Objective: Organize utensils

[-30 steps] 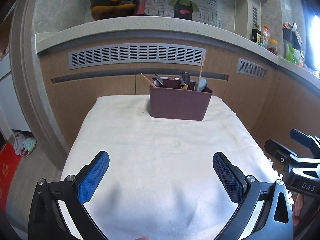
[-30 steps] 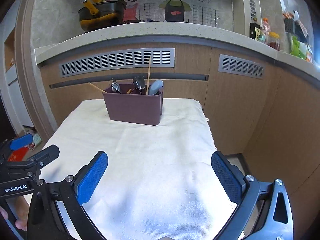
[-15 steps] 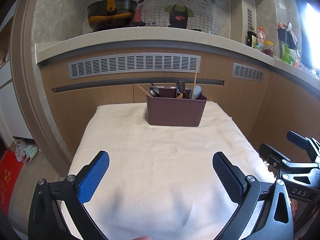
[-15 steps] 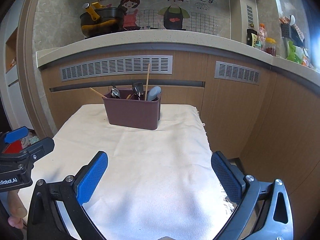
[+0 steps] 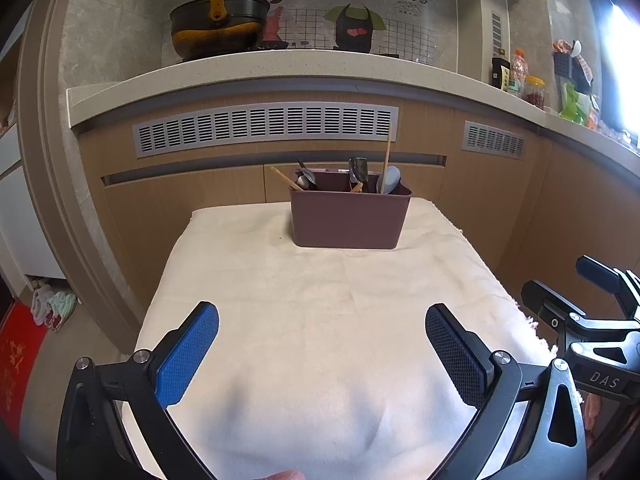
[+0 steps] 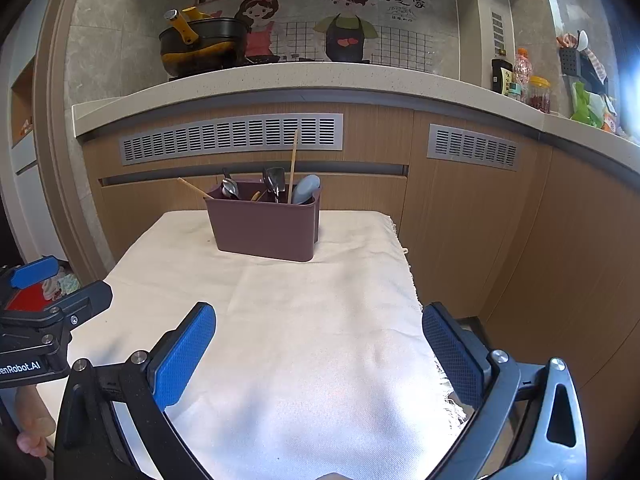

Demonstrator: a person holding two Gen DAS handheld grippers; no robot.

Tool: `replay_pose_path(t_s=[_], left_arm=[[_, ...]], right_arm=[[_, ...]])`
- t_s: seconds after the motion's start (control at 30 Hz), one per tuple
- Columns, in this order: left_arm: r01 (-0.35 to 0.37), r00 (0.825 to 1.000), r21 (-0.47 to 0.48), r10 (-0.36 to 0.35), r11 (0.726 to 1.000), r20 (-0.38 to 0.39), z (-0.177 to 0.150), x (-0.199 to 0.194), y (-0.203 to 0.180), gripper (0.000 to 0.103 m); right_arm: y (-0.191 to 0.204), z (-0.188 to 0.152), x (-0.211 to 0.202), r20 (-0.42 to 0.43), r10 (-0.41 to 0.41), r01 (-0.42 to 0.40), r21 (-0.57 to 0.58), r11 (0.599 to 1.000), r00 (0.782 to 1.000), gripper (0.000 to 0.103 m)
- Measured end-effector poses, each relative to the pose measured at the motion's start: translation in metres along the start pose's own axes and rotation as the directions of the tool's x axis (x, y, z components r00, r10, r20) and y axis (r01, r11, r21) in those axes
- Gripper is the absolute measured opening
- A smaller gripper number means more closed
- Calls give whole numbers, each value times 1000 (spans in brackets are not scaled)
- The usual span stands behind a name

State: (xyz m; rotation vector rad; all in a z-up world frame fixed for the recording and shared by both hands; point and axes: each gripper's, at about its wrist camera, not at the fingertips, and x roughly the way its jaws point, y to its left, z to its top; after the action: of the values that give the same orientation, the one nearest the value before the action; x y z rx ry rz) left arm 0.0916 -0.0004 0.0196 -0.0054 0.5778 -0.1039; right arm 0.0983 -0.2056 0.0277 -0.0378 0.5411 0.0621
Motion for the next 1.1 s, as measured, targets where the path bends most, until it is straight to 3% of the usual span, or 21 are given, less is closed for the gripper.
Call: replay_pose_path(t_s=[1.1], left_arm=[[-1,1000,7,1,1000,-4,-3,1,-2,103]], right_arm=[[-2,-1,1,-9,10,-10,8,1000,1000,103]])
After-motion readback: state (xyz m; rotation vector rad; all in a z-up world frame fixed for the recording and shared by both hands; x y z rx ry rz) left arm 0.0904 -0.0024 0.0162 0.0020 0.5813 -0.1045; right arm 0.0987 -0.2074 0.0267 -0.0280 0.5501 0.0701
